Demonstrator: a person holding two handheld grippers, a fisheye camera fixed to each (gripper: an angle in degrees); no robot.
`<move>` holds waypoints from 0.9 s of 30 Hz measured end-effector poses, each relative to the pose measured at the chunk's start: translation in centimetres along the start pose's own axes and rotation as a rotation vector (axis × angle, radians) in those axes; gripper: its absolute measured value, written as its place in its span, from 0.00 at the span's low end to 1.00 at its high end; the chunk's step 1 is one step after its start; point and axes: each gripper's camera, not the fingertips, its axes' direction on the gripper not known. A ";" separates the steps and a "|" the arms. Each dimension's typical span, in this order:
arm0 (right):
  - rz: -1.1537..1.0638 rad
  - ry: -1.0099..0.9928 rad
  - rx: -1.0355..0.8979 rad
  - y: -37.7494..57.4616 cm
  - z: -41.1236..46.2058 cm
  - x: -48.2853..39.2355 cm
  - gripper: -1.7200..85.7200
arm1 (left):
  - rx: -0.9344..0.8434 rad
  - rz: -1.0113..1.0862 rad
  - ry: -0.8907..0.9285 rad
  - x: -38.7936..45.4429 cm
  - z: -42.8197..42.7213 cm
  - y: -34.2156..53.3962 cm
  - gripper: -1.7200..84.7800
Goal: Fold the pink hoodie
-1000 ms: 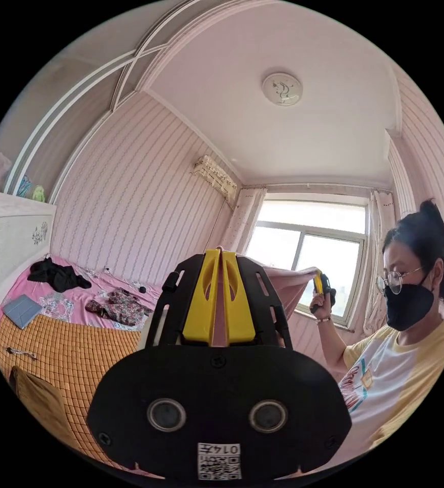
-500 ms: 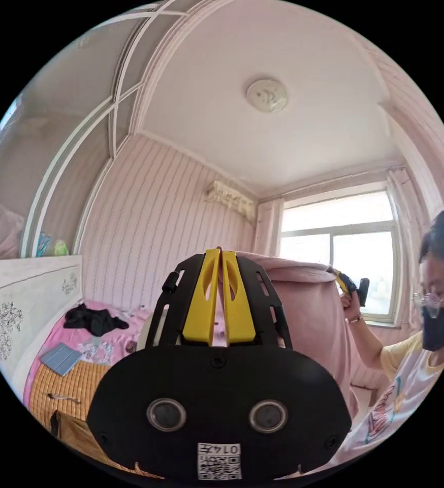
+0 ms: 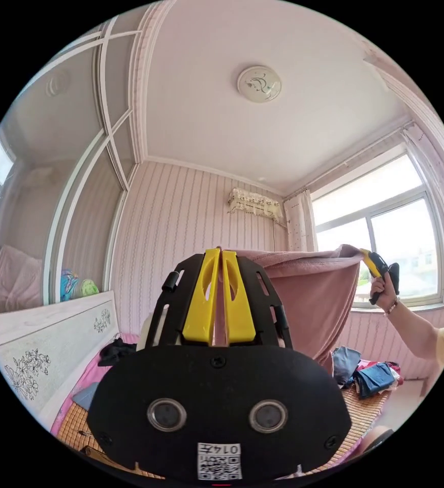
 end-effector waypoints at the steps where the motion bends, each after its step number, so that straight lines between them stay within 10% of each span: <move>1: -0.010 0.005 -0.036 1.6 -0.4 0.8 0.03 | -0.020 -0.004 0.025 -0.2 -0.2 1.3 0.01; 7: 0.225 0.150 -0.397 18.2 -5.5 8.1 0.03 | -0.425 -0.074 0.054 -1.8 -1.5 15.7 0.01; 16: 0.884 0.644 -0.877 45.5 -15.6 13.4 0.05 | -1.194 -0.719 0.048 -4.2 -6.2 42.6 0.01; 27: 0.624 0.894 -1.346 52.5 -7.1 16.8 0.11 | -1.373 -0.580 -0.059 -5.0 -0.5 44.7 0.08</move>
